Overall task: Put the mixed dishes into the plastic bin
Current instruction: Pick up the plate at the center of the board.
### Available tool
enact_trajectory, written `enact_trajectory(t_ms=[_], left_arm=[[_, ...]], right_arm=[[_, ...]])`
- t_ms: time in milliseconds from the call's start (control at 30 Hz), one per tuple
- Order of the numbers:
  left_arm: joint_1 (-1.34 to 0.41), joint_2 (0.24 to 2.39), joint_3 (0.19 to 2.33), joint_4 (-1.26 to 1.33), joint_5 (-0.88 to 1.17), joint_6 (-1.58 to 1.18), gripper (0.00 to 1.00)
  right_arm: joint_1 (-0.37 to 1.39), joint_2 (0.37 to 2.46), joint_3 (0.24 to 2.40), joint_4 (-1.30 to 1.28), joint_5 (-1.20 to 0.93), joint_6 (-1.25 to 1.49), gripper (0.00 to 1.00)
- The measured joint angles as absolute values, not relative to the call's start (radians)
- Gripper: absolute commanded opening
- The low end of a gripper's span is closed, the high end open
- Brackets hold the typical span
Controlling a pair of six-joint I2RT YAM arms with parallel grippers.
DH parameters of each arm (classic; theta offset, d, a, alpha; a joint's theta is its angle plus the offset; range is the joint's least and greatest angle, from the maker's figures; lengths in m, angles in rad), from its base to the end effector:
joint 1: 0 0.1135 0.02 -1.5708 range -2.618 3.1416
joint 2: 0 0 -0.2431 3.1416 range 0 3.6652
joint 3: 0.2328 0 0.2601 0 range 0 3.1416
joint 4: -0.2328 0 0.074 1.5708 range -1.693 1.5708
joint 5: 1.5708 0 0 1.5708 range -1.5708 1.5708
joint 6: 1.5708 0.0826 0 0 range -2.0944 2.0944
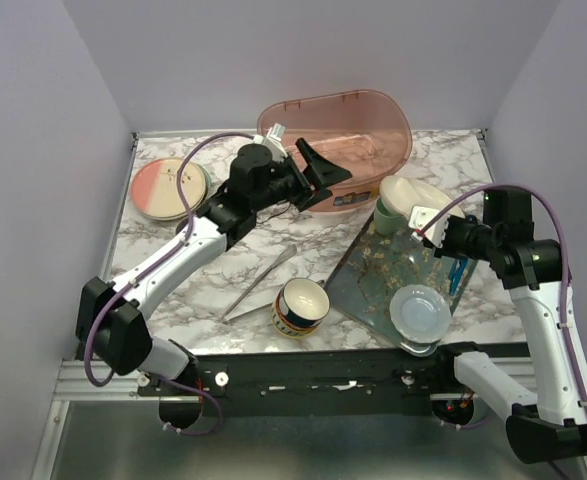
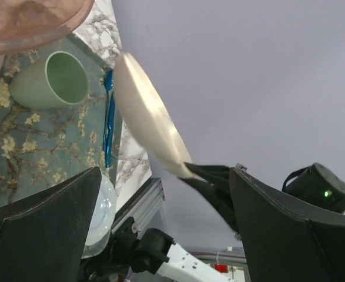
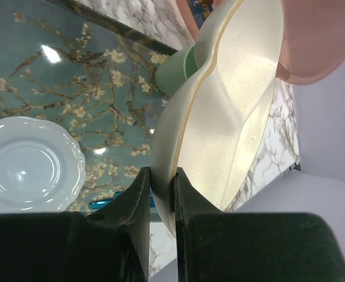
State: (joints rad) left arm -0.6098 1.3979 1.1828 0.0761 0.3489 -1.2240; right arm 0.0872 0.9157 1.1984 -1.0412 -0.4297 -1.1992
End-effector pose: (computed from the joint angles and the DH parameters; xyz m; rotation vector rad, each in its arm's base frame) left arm 0.3022 -0.2456 0.3366 -0.3097 1.9822 -1.5817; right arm 0.2026 0.0523 0.3319 -1.5104 1.6649 -0.0932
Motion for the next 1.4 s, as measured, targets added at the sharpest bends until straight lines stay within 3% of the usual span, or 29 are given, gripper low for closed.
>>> enact_trajectory(t_ms=[333, 600, 833, 1067, 1400], left_arm=[[-0.745, 1.663, 1.646, -0.368, 0.173, -1.183, 0.98], [-0.783, 1.768, 1.718, -0.554, 0.121, -1.148, 0.9], [-0.796, 1.807, 1.746, -0.588, 0.116, -1.134, 0.68], [-0.797, 1.809, 1.742, -0.593, 0.124, -1.119, 0.52], [-0.795, 1.81, 1.719, -0.589, 0.176, -1.106, 0.59]], right_arm=[[0.169, 0.915, 1.197, -1.056, -0.428, -1.198, 0.01], [0.236, 0.916, 1.192, -1.053, -0.396, -1.196, 0.01], [0.316, 0.924, 1.176, -1.043, -0.358, -1.175, 0.01], [0.375, 0.942, 1.165, -1.036, -0.313, -1.156, 0.01], [0.427, 0.957, 1.163, -1.007, -0.229, -1.14, 0.0]])
